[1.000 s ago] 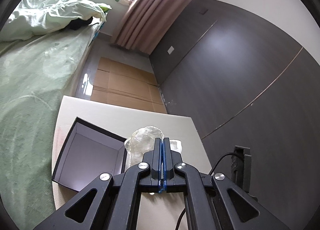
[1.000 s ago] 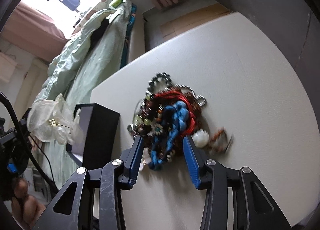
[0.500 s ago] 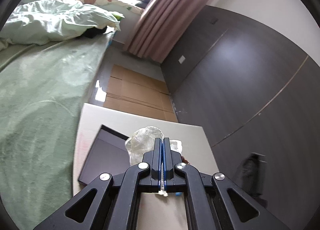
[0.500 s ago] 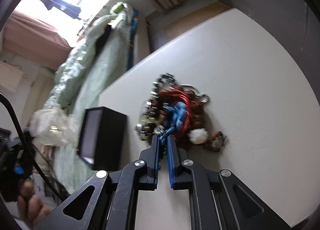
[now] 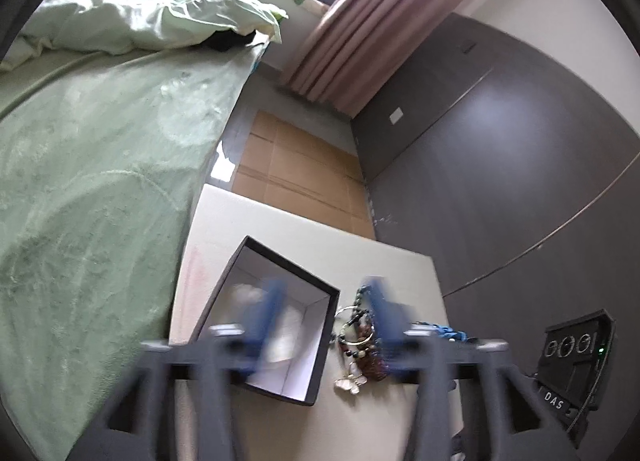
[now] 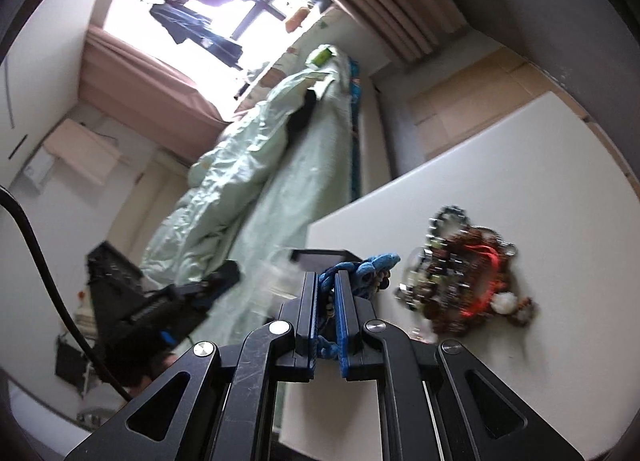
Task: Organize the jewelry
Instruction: 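Lower the blue bracelet into the black box and open the right tool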
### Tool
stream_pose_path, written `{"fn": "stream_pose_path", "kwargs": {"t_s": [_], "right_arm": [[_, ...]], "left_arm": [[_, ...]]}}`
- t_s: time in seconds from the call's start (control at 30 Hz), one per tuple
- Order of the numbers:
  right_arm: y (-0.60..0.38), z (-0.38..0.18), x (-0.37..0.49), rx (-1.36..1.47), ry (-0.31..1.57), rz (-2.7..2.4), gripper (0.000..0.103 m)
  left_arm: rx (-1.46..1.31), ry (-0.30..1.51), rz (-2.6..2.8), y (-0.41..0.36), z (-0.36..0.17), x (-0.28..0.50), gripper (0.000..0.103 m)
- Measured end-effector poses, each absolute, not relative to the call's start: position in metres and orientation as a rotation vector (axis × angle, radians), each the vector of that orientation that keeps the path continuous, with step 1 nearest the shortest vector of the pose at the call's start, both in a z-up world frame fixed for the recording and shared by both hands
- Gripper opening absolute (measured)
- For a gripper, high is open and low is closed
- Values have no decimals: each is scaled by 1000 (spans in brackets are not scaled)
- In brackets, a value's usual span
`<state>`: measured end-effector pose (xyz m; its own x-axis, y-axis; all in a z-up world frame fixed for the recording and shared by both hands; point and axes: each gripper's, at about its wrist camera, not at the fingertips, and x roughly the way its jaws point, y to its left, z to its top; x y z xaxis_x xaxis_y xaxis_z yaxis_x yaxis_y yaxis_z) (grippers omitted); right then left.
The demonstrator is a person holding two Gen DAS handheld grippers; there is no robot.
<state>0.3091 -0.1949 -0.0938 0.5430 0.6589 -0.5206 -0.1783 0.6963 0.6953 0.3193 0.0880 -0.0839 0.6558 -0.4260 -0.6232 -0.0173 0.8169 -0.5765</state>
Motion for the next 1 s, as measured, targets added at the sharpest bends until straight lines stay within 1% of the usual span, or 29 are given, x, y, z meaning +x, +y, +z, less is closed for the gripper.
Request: {"fn": "stream_pose_path", "kwargs": {"t_s": [0.07,0.27,0.63,0.67,0.7,0.73,0.77,0.87,0.93,1.0], "right_arm": [[-185,-93,312,633,854,562,9],[-160,-93,323,638,846,624,9],[-109,-113,345,695,896,763,10],[-106,-116,347,695,913,761,13],[-101,-123,351,674,954,738,29],[-100,-127,352,656,975,714,40],[-101,-132,353,638,995,672,59],[-109,-131,349,613,1003,642,61],[-117,-126,345,586,996,628,67],[-128,-116,337,548,969,602,78]], "left_arm": [[-594,799,-243,93,-79,314,70],[-622,789,-199,110,-77,311,70],[-624,759,-148,130,-69,305,70],[-619,761,-146,130,-70,305,70],[-614,765,-147,130,-70,306,70],[-609,770,-150,129,-70,306,70],[-604,774,-154,127,-71,306,70],[-589,778,-160,122,-70,306,70],[-578,781,-165,119,-70,306,70],[-564,791,-172,112,-71,308,70]]}}
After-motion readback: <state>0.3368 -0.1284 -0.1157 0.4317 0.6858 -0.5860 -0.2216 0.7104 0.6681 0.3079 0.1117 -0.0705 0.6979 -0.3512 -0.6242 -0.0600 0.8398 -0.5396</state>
